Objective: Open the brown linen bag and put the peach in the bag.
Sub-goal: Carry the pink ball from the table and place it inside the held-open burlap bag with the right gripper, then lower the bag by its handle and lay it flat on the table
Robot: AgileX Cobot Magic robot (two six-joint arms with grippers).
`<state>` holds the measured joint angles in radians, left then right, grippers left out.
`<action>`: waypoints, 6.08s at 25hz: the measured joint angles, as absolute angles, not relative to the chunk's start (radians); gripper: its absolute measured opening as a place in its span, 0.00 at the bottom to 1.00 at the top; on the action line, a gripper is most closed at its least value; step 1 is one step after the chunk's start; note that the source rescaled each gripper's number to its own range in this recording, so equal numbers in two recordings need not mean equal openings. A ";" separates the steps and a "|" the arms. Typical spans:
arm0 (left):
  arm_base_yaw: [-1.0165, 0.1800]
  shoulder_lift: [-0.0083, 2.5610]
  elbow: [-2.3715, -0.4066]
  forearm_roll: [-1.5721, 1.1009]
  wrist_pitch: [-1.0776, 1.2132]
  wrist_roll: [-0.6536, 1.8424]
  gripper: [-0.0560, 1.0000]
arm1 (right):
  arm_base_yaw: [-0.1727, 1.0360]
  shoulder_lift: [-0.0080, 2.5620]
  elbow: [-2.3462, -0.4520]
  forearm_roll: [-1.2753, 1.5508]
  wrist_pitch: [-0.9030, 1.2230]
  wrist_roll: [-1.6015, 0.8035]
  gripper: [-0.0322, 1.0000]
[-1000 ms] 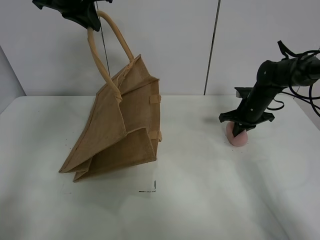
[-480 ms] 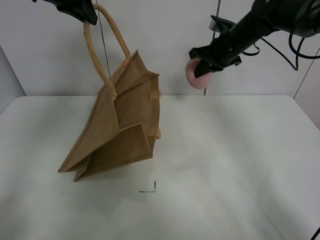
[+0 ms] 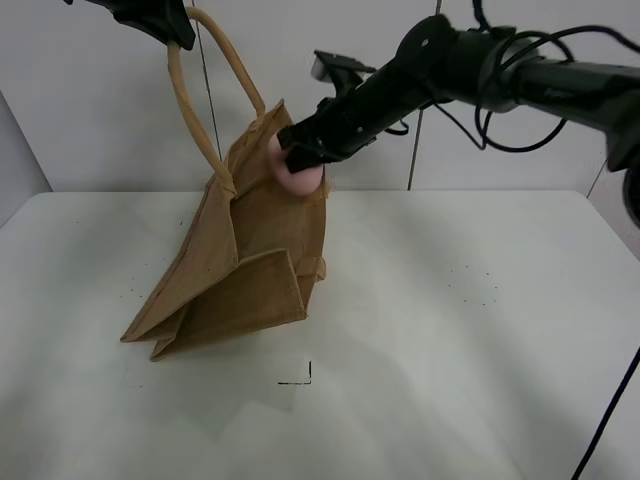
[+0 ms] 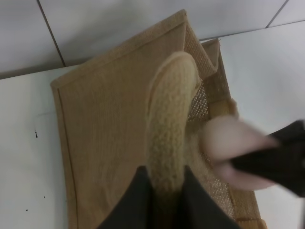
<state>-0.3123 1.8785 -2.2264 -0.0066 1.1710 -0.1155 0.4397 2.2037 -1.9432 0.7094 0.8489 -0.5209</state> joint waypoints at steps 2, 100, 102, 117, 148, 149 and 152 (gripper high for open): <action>-0.312 1.879 -2.226 -0.007 1.171 -0.116 0.05 | 0.459 2.240 -1.943 0.734 0.833 -0.552 0.03; -0.312 1.877 -2.226 -0.010 1.171 -0.113 0.05 | 0.040 0.395 -0.502 0.085 1.032 -0.077 1.00; -0.312 1.877 -2.226 -0.010 1.171 -0.113 0.05 | 0.040 0.317 -0.500 0.084 1.032 -0.077 1.00; -0.312 1.877 -2.226 -0.010 1.171 -0.113 0.05 | 0.040 -0.003 -0.494 0.025 1.032 -0.010 1.00; -0.312 2.301 -2.139 -0.142 1.158 -0.058 0.14 | 0.040 -0.003 -0.494 0.024 1.032 -0.009 1.00; -0.312 2.301 -2.139 -0.142 1.155 -0.048 0.25 | 0.040 -0.003 -0.494 0.024 1.032 -0.009 1.00; -0.312 2.301 -2.139 -0.118 1.162 -0.028 0.80 | 0.040 -0.003 -0.494 0.024 1.032 -0.009 1.00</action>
<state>-0.3123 2.3015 -2.1385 -0.1177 1.1617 -0.0280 0.0403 -0.0031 -0.4942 0.0239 1.0315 -0.0091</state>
